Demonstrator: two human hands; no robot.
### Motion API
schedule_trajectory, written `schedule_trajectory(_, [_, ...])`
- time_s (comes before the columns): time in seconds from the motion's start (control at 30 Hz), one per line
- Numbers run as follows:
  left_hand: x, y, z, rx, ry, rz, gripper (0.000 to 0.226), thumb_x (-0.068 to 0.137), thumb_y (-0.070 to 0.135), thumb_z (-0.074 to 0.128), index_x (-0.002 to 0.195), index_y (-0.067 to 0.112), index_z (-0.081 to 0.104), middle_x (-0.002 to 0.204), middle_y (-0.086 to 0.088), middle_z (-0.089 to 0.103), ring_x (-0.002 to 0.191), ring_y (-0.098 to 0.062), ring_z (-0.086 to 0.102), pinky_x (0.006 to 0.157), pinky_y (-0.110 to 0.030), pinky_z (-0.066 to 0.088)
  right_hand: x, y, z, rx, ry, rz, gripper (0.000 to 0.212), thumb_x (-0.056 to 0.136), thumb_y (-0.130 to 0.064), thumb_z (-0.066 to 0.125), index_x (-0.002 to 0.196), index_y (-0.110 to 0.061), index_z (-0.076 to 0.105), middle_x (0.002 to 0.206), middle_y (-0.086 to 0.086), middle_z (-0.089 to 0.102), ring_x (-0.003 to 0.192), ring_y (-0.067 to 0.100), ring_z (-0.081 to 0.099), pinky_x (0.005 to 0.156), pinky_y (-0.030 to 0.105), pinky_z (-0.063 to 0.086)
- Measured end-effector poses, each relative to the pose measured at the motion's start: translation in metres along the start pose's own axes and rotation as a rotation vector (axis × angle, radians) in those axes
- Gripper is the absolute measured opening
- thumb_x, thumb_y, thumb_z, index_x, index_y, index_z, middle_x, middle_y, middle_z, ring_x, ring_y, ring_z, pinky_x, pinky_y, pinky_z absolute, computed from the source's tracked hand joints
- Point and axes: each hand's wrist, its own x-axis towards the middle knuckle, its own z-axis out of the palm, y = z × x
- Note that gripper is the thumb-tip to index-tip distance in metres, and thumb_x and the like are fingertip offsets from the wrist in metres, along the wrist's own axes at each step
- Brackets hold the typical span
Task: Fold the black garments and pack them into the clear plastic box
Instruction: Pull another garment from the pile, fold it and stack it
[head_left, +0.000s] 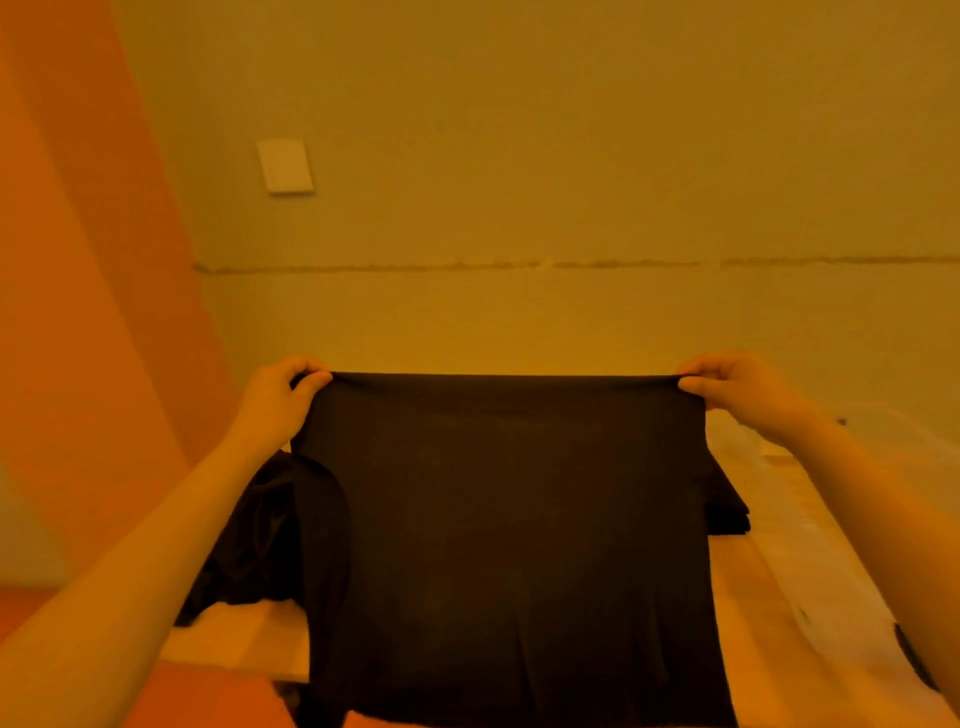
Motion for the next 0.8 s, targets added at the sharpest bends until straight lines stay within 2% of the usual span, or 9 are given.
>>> schedule_trajectory(0.1, [0.03, -0.053, 0.065, 0.066, -0.156, -0.102, 0.015, 0.096, 0.015, 0.049, 0.086, 0.011, 0.061, 0.078, 0.0, 0.057, 0.076, -0.021, 0.056, 0.058, -0.024, 0.038, 0.061, 0.059, 0.045, -0.117, -0.12, 0.148, 0.02, 0.091, -0.002, 0.054, 0.078, -0.015, 0.063, 0.067, -0.003, 0.066, 0.066, 0.011, 0.063, 0.065, 0.022, 0.048])
schedule_trajectory(0.17, [0.046, -0.087, 0.109, 0.155, -0.258, -0.175, 0.012, 0.093, 0.013, 0.054, 0.097, 0.006, 0.062, 0.093, -0.009, 0.061, 0.094, -0.03, 0.057, 0.069, -0.03, 0.04, 0.096, 0.096, 0.077, -0.239, -0.142, 0.217, 0.013, 0.09, -0.001, 0.054, 0.09, -0.008, 0.064, 0.084, 0.008, 0.068, 0.084, 0.024, 0.063, 0.078, 0.032, 0.047])
schedule_trajectory(0.2, [0.051, -0.102, 0.127, 0.238, -0.313, -0.18, 0.02, 0.092, 0.014, 0.056, 0.108, 0.003, 0.06, 0.106, -0.014, 0.061, 0.104, -0.033, 0.055, 0.079, -0.033, 0.041, 0.111, 0.112, 0.093, -0.329, -0.126, 0.227, 0.017, 0.09, -0.001, 0.054, 0.103, -0.004, 0.064, 0.098, 0.015, 0.067, 0.096, 0.029, 0.061, 0.084, 0.036, 0.045])
schedule_trajectory(0.27, [0.051, -0.116, 0.155, 0.427, -0.345, -0.086, 0.036, 0.09, 0.015, 0.058, 0.124, 0.003, 0.054, 0.124, -0.018, 0.054, 0.116, -0.036, 0.05, 0.094, -0.042, 0.041, 0.121, 0.123, 0.124, -0.441, -0.071, 0.201, 0.032, 0.091, -0.005, 0.052, 0.123, -0.003, 0.056, 0.117, 0.018, 0.062, 0.107, 0.032, 0.058, 0.089, 0.036, 0.042])
schedule_trajectory(0.37, [0.024, -0.112, 0.182, 0.517, -0.317, 0.143, 0.038, 0.09, 0.018, 0.056, 0.126, 0.006, 0.054, 0.13, -0.014, 0.054, 0.122, -0.032, 0.048, 0.102, -0.044, 0.037, 0.108, 0.126, 0.167, -0.52, -0.007, 0.044, 0.039, 0.095, -0.021, 0.043, 0.131, -0.01, 0.051, 0.125, 0.013, 0.058, 0.111, 0.03, 0.057, 0.094, 0.037, 0.044])
schedule_trajectory(0.47, [-0.011, -0.107, 0.202, 0.702, -0.514, 0.161, 0.053, 0.098, 0.037, 0.036, 0.146, 0.015, 0.029, 0.154, -0.006, 0.023, 0.143, -0.023, 0.018, 0.116, -0.04, 0.012, 0.087, 0.126, 0.199, -0.669, -0.195, -0.028, 0.05, 0.095, -0.034, 0.043, 0.141, -0.016, 0.037, 0.146, 0.004, 0.038, 0.133, 0.022, 0.037, 0.11, 0.032, 0.027])
schedule_trajectory(0.53, [-0.02, -0.109, 0.213, 0.839, -0.642, 0.123, 0.059, 0.099, 0.045, 0.024, 0.15, 0.017, 0.01, 0.158, -0.005, 0.005, 0.145, -0.022, 0.0, 0.116, -0.041, 0.001, 0.083, 0.137, 0.214, -0.713, -0.354, -0.015, 0.058, 0.097, -0.038, 0.038, 0.147, -0.016, 0.02, 0.155, 0.002, 0.016, 0.144, 0.017, 0.012, 0.115, 0.032, 0.012])
schedule_trajectory(0.6, [-0.018, -0.113, 0.218, 0.892, -0.701, 0.098, 0.062, 0.099, 0.048, 0.018, 0.15, 0.017, 0.003, 0.158, -0.006, -0.001, 0.145, -0.024, -0.005, 0.116, -0.042, -0.002, 0.084, 0.152, 0.215, -0.783, -0.401, 0.014, 0.06, 0.097, -0.044, 0.031, 0.148, -0.019, 0.012, 0.157, -0.001, 0.006, 0.144, 0.014, 0.001, 0.117, 0.036, 0.006])
schedule_trajectory(0.8, [-0.013, -0.123, 0.23, 0.786, -0.774, 0.055, 0.064, 0.097, 0.053, 0.015, 0.15, 0.022, -0.001, 0.158, -0.004, -0.005, 0.145, -0.022, -0.01, 0.116, -0.041, -0.004, 0.084, 0.172, 0.184, -0.883, -0.383, 0.104, 0.06, 0.097, -0.047, 0.025, 0.149, -0.021, 0.007, 0.157, -0.001, 0.003, 0.144, 0.013, -0.001, 0.117, 0.037, 0.005])
